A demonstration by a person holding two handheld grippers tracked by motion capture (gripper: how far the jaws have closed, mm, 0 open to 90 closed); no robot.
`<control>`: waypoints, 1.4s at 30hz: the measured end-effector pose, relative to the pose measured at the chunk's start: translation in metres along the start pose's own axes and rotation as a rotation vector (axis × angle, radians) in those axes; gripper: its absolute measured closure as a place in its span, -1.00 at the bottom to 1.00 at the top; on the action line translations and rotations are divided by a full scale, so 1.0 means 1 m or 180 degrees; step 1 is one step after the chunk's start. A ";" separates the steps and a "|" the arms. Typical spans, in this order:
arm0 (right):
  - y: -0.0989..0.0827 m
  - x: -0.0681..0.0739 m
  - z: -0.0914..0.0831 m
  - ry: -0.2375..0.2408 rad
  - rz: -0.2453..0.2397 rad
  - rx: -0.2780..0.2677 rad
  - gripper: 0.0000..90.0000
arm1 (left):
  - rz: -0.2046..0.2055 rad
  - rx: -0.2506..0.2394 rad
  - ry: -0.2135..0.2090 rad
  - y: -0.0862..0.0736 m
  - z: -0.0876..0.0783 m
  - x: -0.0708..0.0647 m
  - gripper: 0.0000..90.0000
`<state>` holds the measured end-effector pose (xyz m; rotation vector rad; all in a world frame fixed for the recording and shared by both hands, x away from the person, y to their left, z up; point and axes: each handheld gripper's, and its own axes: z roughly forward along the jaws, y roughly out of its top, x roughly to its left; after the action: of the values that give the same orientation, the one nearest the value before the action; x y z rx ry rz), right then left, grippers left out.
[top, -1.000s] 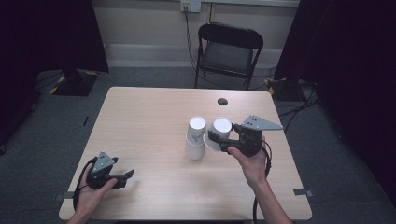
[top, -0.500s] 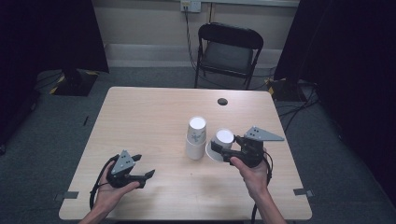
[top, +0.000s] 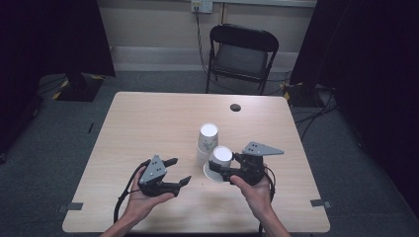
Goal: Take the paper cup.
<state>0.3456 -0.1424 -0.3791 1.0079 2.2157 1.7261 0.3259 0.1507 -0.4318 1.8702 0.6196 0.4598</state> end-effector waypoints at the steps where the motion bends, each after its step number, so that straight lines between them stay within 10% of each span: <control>1: -0.001 0.002 0.001 0.0022 -0.0003 0.0009 -0.23 | -0.0007 -0.0020 -0.0012 -0.001 -0.001 -0.001 -0.40; 15: -0.011 0.025 0.025 0.0275 -0.0008 0.0152 -0.23 | 0.0171 -0.0245 -0.0098 0.000 -0.013 -0.012 -0.04; 28: -0.005 0.022 0.018 0.0288 0.0085 -0.0002 -0.23 | 0.0256 -0.0107 -0.0208 -0.008 -0.001 -0.022 0.09; 42: -0.005 0.031 0.024 0.0530 0.0201 0.0105 -0.23 | 0.0401 -0.0343 -0.0008 -0.009 0.002 -0.033 0.30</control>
<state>0.3318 -0.1053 -0.3826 0.9846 2.3431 1.8699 0.2992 0.1315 -0.4420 1.8130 0.4677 0.5621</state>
